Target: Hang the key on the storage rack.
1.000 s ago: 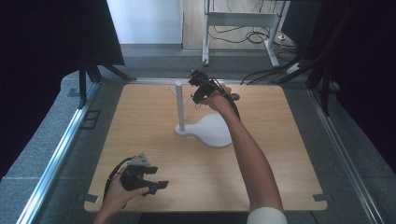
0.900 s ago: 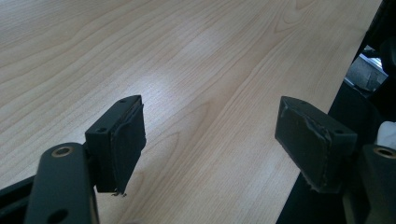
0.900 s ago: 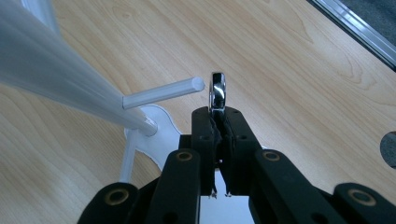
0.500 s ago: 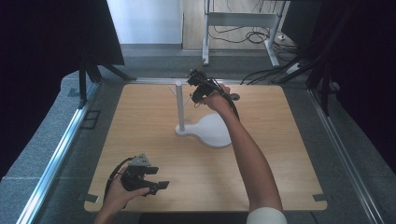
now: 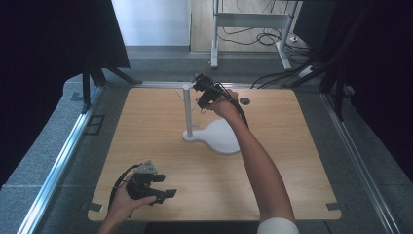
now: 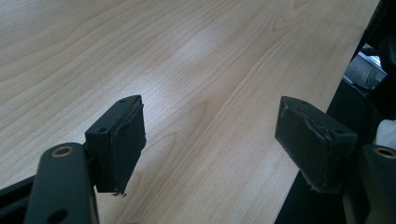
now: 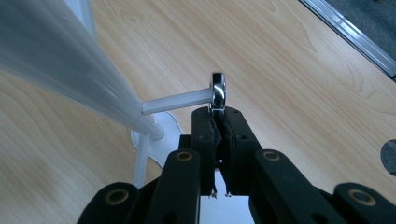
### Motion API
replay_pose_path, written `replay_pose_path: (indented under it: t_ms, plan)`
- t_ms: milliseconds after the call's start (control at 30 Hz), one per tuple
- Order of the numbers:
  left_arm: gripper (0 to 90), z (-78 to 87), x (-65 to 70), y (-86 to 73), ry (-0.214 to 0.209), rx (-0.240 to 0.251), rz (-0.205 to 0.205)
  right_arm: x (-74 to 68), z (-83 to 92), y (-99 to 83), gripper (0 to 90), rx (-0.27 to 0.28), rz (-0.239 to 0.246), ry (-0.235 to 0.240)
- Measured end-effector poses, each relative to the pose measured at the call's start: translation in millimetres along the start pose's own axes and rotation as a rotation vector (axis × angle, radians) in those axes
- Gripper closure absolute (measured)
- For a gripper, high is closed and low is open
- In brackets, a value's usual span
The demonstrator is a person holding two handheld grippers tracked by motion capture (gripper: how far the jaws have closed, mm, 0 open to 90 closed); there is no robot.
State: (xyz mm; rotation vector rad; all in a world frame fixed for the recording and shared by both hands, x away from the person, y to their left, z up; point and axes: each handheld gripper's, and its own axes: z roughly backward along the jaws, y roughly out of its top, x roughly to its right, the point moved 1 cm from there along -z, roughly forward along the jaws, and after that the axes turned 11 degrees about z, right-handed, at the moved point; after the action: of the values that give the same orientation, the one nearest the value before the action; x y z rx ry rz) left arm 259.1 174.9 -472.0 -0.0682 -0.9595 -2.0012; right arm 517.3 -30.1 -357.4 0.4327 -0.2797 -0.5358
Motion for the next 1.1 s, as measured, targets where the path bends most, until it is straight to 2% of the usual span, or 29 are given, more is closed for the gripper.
replay_pose_path:
  t_ms: [267, 367, 433, 467, 667, 933, 1100]
  plan:
    - [24.8, -1.8, 1.2, 0.0, 0.003, -0.007, -0.004, -7.1, -3.7, -5.8, 83.6, 0.023, 0.002, 0.019]
    - [24.8, -2.6, 1.7, 0.1, 0.004, -0.008, -0.006, -10.6, -2.3, -8.8, 75.9, 0.034, 0.006, 0.047]
    - [24.8, -3.1, 2.1, 0.2, 0.002, -0.010, -0.006, -12.1, 0.4, -11.4, 74.0, 0.044, 0.003, 0.050]
    - [24.9, -3.7, 2.3, 0.2, 0.002, -0.011, -0.008, -12.3, 3.4, -14.5, 69.8, 0.060, 0.000, 0.057]
    - [24.8, -6.6, 4.1, 0.2, 0.005, -0.019, -0.013, -14.5, 10.3, -24.3, 64.6, 0.083, -0.007, 0.058]
    - [24.8, -8.1, 5.3, 0.5, 0.011, -0.025, -0.018, -22.9, 20.8, -46.5, 55.2, 0.133, -0.003, 0.048]
    - [24.8, -7.1, 4.2, 0.3, 0.019, -0.023, -0.011, -27.9, 29.9, -74.3, 52.4, 0.178, -0.010, 0.049]
